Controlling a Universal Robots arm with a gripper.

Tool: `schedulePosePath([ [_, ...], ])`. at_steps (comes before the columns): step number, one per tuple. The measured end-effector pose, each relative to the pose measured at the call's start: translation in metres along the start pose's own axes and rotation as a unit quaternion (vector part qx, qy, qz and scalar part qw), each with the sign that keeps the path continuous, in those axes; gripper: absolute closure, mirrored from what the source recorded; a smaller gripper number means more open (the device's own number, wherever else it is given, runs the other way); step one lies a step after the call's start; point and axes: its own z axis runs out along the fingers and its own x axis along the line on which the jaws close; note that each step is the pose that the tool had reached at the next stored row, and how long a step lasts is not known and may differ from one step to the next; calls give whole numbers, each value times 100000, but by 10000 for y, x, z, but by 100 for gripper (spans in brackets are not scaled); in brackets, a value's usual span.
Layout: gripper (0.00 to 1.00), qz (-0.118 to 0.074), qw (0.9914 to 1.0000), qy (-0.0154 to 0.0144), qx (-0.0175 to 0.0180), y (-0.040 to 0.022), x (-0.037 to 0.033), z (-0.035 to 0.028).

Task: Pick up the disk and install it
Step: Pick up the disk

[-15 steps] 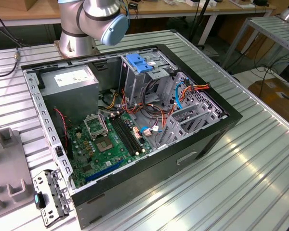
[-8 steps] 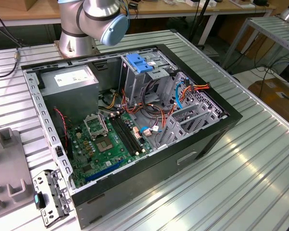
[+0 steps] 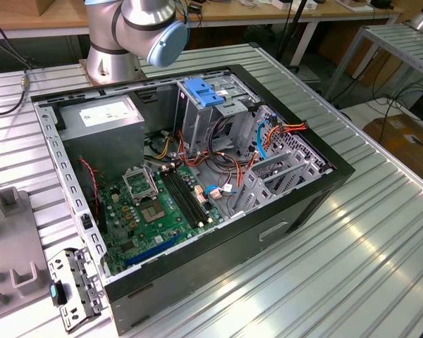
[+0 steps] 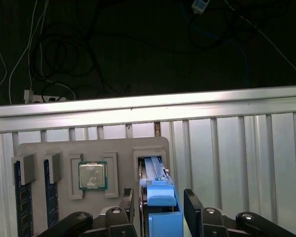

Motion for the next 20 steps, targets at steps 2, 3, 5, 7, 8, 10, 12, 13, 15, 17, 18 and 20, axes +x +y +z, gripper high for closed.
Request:
schedulePosePath([
  [2,47,3,100000,-6,10,0,0,2],
  [3,47,0,100000,-6,12,0,0,2],
  [5,47,0,100000,-8,13,0,0,3],
  [7,47,0,100000,-8,13,0,0,3],
  [8,47,1,100000,-7,12,0,0,3],
  [10,47,0,100000,-8,12,0,0,3],
  [12,49,2,100000,-4,9,0,0,3],
  [13,49,2,100000,-9,12,0,0,3],
  [15,56,1,100000,-8,12,0,0,3],
  [17,56,1,100000,-9,13,0,0,4],
  [18,56,1,100000,-8,13,0,0,4],
  [20,56,2,100000,-7,12,0,0,6],
])
